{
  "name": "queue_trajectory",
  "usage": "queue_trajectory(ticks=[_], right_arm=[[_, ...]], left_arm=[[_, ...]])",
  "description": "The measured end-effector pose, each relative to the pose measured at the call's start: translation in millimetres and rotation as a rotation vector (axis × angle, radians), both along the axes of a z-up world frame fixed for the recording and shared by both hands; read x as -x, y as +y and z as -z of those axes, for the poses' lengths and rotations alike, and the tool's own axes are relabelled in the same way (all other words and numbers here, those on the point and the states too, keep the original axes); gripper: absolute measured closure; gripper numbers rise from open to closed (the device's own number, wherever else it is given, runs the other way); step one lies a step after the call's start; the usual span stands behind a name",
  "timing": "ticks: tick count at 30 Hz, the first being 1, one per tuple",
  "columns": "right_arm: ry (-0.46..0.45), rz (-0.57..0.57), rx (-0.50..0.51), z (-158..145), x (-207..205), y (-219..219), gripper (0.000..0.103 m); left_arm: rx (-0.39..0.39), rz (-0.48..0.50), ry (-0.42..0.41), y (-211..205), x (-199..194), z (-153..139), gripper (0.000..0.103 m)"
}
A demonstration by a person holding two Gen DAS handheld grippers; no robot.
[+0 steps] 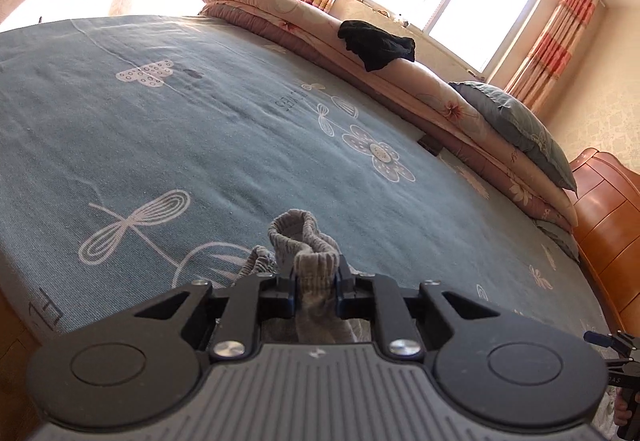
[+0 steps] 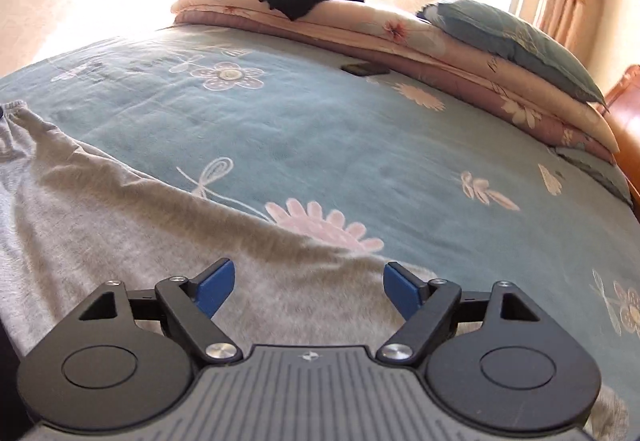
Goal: Fold clothes
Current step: 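Grasp the sweatpants fabric edge with the right gripper while the left gripper holds the cuff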
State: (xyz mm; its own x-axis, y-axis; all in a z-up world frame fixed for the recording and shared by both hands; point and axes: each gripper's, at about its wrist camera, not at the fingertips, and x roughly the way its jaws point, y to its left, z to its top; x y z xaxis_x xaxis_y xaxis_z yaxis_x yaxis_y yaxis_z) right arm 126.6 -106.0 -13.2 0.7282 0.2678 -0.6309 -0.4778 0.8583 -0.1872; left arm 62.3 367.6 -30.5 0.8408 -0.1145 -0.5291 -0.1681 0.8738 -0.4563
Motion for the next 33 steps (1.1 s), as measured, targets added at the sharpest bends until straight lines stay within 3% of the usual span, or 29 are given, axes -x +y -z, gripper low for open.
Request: queue_trajectory(ticks=[7,11,13,14,15,18,26,29,31,33], right_arm=[[0.01,-0.371,0.052,16.9,-59.8,82.1,0.038],[0.101,-0.504,0.108,34.3,-74.9,101.4,0.046],[0.127,-0.529,0.13,41.5,-77.9,102.9,0.054],[0.138,-0.54,0.137,42.9,-76.6,103.0,0.066],[0.149,-0.552,0.143,44.0,-74.9,102.9,0.087],[0.117,-0.572,0.188,43.7,-62.0,103.2,0.099],[-0.01,-0.536,0.253,13.8,-55.4,96.2,0.103],[0.006,-0.46,0.208,4.2,-73.7,85.9,0.103],[0.064,-0.454,0.143,3.6,-80.1,81.5,0.103],[0.119,-0.484,0.093,6.4,-80.5,81.5,0.092]], left_arm=[[-0.012,0.016,-0.011,-4.9,1.9,-6.6,0.088],[-0.015,0.022,-0.021,-4.9,3.1,-10.7,0.088],[-0.017,0.025,-0.03,-4.9,3.7,-12.3,0.088],[-0.015,0.024,-0.035,-5.2,4.2,-12.8,0.088],[-0.014,0.018,-0.038,-5.5,4.6,-13.1,0.088],[-0.005,0.013,-0.05,-7.0,5.5,-13.3,0.088],[0.054,-0.017,-0.118,-10.3,17.0,-19.9,0.088],[0.068,-0.029,-0.083,-7.9,15.8,-6.9,0.088],[0.071,-0.045,-0.046,-5.2,14.0,3.7,0.088],[0.083,-0.059,-0.029,-1.7,14.7,10.4,0.088]])
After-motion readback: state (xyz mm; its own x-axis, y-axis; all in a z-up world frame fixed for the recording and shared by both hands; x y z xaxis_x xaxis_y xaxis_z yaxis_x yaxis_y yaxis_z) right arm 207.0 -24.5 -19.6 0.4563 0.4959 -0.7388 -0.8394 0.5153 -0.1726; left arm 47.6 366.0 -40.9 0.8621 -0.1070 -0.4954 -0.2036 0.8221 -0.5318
